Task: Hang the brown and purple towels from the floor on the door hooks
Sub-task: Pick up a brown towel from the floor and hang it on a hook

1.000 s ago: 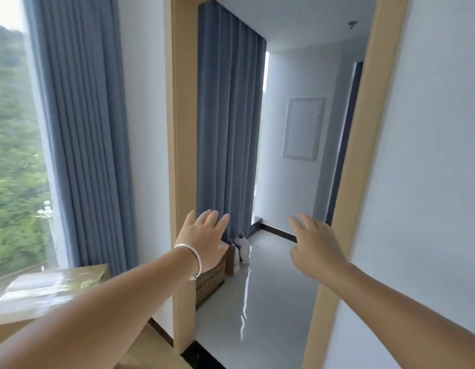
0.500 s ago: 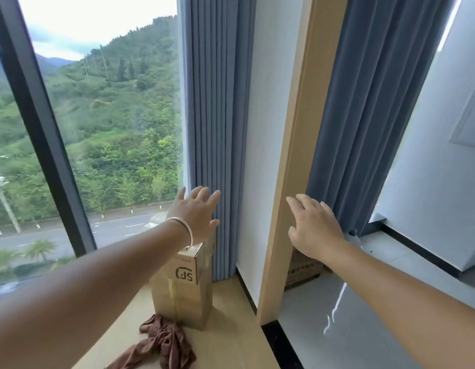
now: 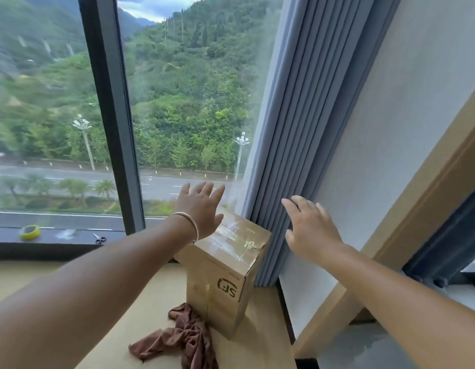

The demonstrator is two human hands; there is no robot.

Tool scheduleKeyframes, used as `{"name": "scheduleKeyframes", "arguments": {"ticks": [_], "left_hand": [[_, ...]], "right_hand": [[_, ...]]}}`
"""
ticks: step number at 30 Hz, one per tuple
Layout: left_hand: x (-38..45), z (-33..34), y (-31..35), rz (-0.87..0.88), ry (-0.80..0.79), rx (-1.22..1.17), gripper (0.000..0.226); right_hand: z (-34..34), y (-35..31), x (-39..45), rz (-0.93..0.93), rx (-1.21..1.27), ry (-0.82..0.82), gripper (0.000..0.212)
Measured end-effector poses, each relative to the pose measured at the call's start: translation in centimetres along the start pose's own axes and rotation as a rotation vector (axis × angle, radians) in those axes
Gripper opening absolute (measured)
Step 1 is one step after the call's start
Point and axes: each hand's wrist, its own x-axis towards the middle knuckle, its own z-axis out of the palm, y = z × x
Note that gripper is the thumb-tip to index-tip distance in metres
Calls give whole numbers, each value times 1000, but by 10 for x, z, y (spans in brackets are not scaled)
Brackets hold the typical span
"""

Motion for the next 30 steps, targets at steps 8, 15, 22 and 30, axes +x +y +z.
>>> {"name": "scheduleKeyframes", "arguments": {"ticks": [8,15,22,30], "left_hand": [[28,64,-71,-143,-114,18,73],[9,147,-100,-333,-258,1,72],[-42,242,-72,-581,-514,3,69],[-116,352,2,-772,-791,-183,70]], "right_hand": [[68,-54,105,-183,111,-60,67],[151,-100,168,-392,168,-184,70],[260,-134,196,-729,159,-355,65],[393,-156,166,-943,106,-557,69]]}}
